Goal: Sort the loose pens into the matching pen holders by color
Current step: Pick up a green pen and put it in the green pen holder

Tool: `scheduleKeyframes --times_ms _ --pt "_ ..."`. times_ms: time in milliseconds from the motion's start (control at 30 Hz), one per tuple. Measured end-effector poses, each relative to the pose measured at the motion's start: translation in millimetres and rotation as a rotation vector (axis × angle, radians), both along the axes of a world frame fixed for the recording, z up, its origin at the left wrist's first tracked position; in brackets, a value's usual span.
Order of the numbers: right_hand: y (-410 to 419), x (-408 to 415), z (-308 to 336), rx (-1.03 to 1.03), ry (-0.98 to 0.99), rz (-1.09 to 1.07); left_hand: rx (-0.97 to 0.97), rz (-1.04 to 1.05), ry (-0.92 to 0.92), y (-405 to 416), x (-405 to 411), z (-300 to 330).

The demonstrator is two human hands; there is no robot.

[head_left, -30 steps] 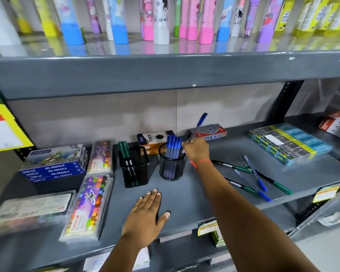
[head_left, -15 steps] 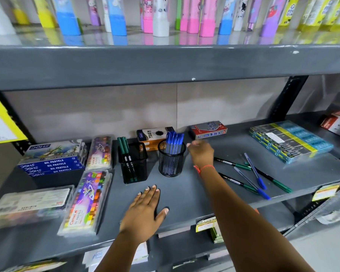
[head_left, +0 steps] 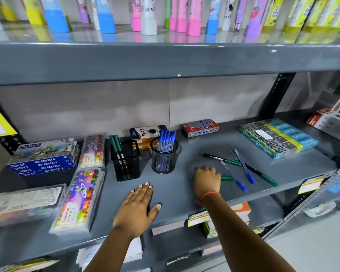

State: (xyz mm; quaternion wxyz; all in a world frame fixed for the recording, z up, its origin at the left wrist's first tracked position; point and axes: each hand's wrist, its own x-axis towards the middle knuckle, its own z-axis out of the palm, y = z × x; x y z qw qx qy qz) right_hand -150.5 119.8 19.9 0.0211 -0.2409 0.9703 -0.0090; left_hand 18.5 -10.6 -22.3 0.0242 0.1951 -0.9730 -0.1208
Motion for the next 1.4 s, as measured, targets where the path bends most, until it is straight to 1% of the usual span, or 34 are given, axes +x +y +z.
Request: scheduleKeyframes --times_ms 167,233,300,367,433,567,667,733,800,867,900,1000,1067,1133,1233,1267,1333,1400 --pt "-18 30 -5 -0.043 -0.005 0.202 0.014 -0.002 -0.006 1 1 4" --pt "-19 34 -6 -0.087 -0.033 0.228 0.016 0.003 -0.003 1 0 6" --pt "-18 34 -4 -0.183 -0.092 0.157 0.015 0.007 -0.001 0 1 7" --pt "-16 30 -1 -0.325 -0.127 0.005 0.009 0.012 0.002 -2 4 6" --pt "-13 24 0 -0.407 -0.168 -0.135 0.009 0.027 0.008 -6 9 5" --pt "-9 11 0 -0.359 -0.26 -0.243 0.018 0.069 0.012 -17 20 7" --pt "-12 2 1 -0.395 -0.301 -0.301 0.007 0.103 0.013 -24 29 9" --pt "-12 -2 1 -0.457 -0.348 -0.346 0.012 0.122 0.019 -26 33 10" --pt "-12 -7 6 -0.588 -0.425 -0.431 0.019 0.133 0.019 -26 36 11" --pt "-16 -8 19 -0.797 -0.47 -0.5 0.023 0.142 0.024 -25 36 12" --pt "-21 -8 27 -0.92 -0.453 -0.511 0.02 0.144 0.028 -25 36 12" --pt "-42 4 60 -1.237 -0.393 -0.422 0.008 0.151 0.023 -24 36 11" --pt "-64 19 83 -1.34 -0.41 -0.272 0.008 0.154 0.03 -25 36 9" --pt "-90 32 99 -1.303 -0.424 -0.081 0.004 0.156 0.031 -26 35 8" --pt "-126 48 106 -1.139 -0.365 0.15 0.01 0.164 0.037 -27 35 6" --pt "-135 52 105 -1.054 -0.342 0.2 0.014 0.163 0.043 -28 35 5" --pt "-148 56 98 -0.818 -0.27 0.285 0.015 0.16 0.056 -28 35 4" --pt "-155 58 89 -0.6 -0.223 0.328 0.009 0.158 0.062 -28 35 4"
